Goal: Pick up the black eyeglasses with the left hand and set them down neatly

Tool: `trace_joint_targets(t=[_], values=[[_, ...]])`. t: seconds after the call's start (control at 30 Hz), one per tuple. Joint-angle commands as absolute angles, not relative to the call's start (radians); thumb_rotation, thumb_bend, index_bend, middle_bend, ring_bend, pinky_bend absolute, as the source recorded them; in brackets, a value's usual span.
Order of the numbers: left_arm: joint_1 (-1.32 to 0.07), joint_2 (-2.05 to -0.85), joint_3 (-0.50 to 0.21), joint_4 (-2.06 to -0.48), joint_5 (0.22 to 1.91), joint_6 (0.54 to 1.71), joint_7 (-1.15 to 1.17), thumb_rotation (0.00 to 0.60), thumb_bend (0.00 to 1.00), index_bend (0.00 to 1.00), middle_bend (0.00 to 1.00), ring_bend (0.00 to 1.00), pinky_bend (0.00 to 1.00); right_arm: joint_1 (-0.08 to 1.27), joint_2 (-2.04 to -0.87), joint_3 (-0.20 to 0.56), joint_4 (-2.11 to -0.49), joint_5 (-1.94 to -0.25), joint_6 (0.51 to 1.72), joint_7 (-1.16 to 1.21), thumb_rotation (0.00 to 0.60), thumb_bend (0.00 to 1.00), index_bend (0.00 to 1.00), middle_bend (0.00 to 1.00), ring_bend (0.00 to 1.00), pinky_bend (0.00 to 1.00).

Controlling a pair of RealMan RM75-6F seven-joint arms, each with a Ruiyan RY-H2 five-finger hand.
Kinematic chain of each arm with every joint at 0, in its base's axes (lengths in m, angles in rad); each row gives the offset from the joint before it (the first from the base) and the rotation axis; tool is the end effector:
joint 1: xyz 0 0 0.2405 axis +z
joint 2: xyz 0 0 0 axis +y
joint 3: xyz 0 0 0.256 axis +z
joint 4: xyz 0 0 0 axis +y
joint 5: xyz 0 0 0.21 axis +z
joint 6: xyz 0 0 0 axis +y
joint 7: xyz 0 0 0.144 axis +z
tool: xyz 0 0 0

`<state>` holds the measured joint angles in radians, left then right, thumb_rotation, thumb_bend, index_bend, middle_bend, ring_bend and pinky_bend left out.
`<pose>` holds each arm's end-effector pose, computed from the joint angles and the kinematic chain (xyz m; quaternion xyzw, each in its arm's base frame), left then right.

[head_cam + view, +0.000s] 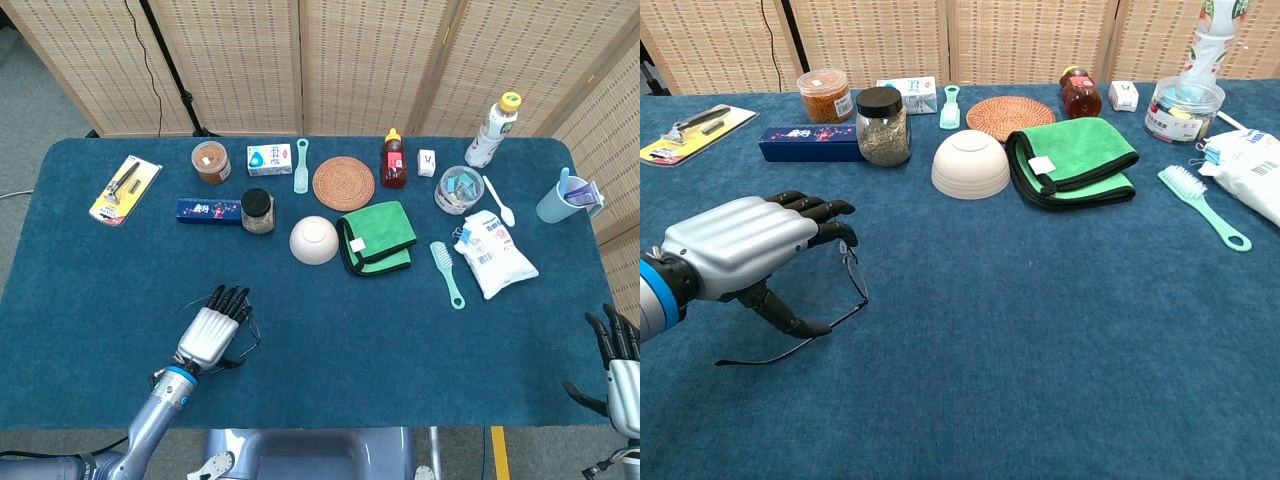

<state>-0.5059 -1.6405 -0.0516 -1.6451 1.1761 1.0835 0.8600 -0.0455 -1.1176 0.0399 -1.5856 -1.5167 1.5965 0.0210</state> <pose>-0.1675 0.2434 -0.0525 -0.8065 -0.2904 -0.2641 0.4422 -0.3288 -0.1370 0.1744 0.5551 -0.3883 0.3808 0.6293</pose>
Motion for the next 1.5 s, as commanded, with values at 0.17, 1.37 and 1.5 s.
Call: trace_joint_targets(t=[0.17,1.37,1.5], values=[[-0.509,-1.651,-0.042,-1.625,1.169,1.096,0.858,0.354,0.14,0.20,0.00,0.00,0.00,-0.050,-1.116,0.039,-1.588,-1.515,1.598,0.022,0.600,0.11,0.10,0.01,0.02,0.12],[-0.532,-1.698,-0.024,-1.559,1.158,1.125,0.853,0.353,0.15,0.27,0.00,0.00,0.00,-0.068,-1.114,0.044,-1.585,-1.504,1.602,0.029,0.600,0.11,0.10,0.01,0.02,0.15],[-0.535,-1.699,-0.021,-1.553,1.159,1.124,0.854,0.352,0.18,0.30,0.00,0.00,0.00,-0.068,-1.113,0.045,-1.591,-1.504,1.602,0.023,0.600,0.11,0.10,0.01,0.03,0.15]])
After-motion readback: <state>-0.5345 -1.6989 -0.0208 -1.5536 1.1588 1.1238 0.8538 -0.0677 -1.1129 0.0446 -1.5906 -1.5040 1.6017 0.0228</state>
